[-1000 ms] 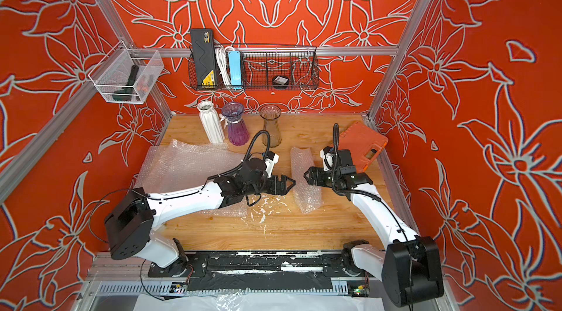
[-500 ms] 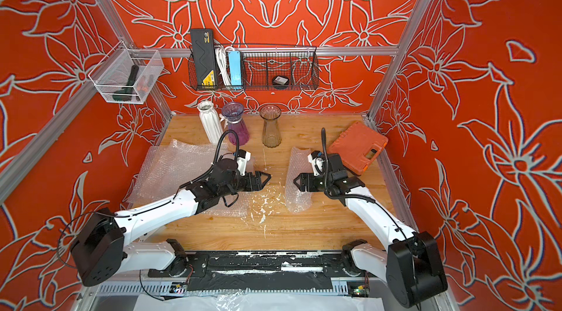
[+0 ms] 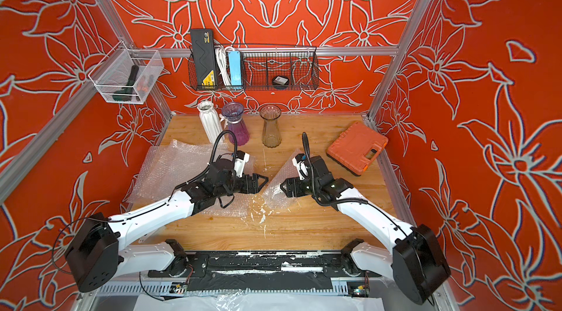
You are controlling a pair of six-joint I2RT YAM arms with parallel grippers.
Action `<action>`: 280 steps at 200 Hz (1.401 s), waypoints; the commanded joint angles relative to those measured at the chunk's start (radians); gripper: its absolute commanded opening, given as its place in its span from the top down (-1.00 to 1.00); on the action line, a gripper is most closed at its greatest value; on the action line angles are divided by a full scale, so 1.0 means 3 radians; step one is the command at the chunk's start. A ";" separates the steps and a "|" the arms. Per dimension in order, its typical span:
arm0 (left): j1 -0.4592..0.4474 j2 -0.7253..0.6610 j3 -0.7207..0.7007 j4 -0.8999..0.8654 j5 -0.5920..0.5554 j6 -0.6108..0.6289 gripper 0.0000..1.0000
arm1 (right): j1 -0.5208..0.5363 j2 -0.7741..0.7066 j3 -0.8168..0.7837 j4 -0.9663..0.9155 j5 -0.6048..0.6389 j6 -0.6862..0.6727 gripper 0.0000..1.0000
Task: Unwrap the vase from the bubble wrap
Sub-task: Adjust the bubble wrap at the center of the board, then unwrap the bubble wrap at the center of the board.
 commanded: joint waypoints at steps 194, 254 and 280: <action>-0.0508 0.1507 0.1007 -0.0534 -0.0441 0.0651 -0.62 | -0.0561 -0.1018 -0.0981 -0.0131 -0.0076 0.0502 -0.74; -0.0426 0.1397 0.0695 -0.0413 -0.0435 0.0519 -0.19 | -0.0565 -0.0629 -0.0967 -0.0018 -0.0348 0.0358 -0.71; -0.0406 0.1360 0.0520 -0.0380 -0.0419 0.0494 -0.08 | -0.0563 -0.0649 -0.0988 0.0054 -0.0288 0.0378 -0.69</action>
